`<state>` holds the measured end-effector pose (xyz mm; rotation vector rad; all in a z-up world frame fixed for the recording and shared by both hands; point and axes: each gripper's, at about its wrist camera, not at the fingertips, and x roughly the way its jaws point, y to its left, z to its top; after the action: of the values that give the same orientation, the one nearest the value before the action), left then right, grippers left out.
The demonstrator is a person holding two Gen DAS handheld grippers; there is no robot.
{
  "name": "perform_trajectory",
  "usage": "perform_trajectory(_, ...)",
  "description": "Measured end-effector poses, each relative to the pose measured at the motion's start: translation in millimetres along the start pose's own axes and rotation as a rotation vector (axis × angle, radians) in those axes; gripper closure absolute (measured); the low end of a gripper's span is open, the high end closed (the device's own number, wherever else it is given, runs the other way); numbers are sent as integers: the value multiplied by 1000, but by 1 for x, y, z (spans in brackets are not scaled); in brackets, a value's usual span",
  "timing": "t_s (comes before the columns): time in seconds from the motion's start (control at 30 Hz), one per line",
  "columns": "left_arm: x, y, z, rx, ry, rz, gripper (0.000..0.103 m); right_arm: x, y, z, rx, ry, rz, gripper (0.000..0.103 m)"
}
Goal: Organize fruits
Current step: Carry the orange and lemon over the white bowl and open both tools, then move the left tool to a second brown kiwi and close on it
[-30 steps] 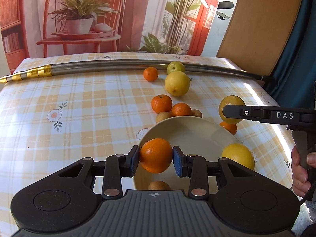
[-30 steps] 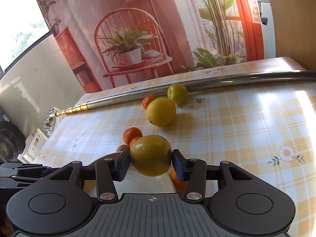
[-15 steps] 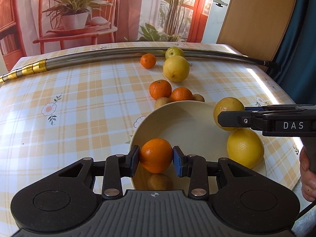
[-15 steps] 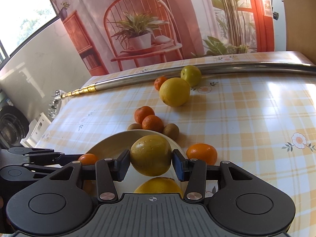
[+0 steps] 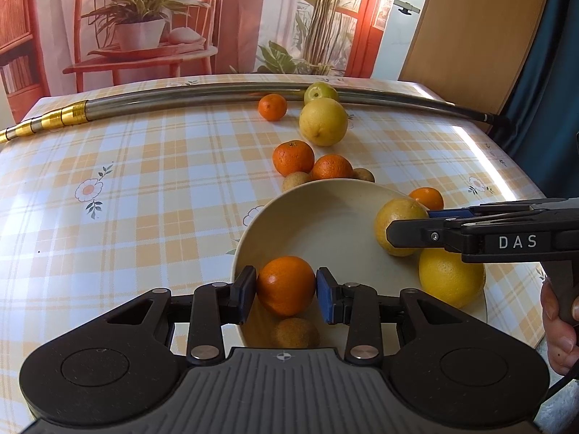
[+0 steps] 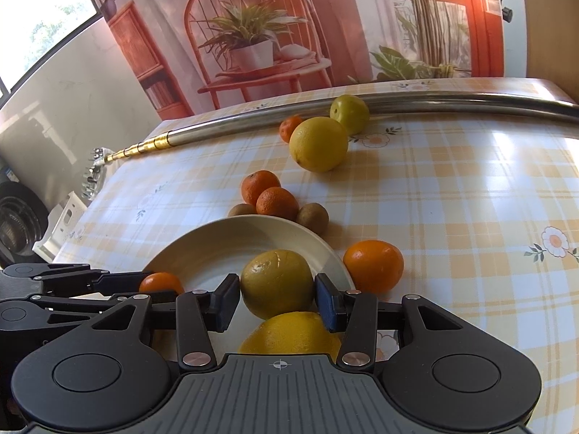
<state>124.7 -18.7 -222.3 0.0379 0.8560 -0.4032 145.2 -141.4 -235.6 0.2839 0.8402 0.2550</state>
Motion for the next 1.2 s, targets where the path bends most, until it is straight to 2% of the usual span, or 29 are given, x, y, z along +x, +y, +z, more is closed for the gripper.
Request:
perform_trajectory(0.27, -4, 2, -1, -22, -15, -3, 64, -10, 0, 3, -22, -30, -58, 61)
perform_trajectory(0.63, -10, 7, 9, -57, -21, -35, 63, -24, -8, 7, -14, -73, -81, 60)
perform_trajectory(0.97, -4, 23, 50, -198, -6, -92, 65, -35, -23, 15, 31, -120, -90, 60)
perform_trajectory(1.2, 22, 24, 78, -202, 32, -77, 67, -38, -38, 15, 75, -139, -96, 60)
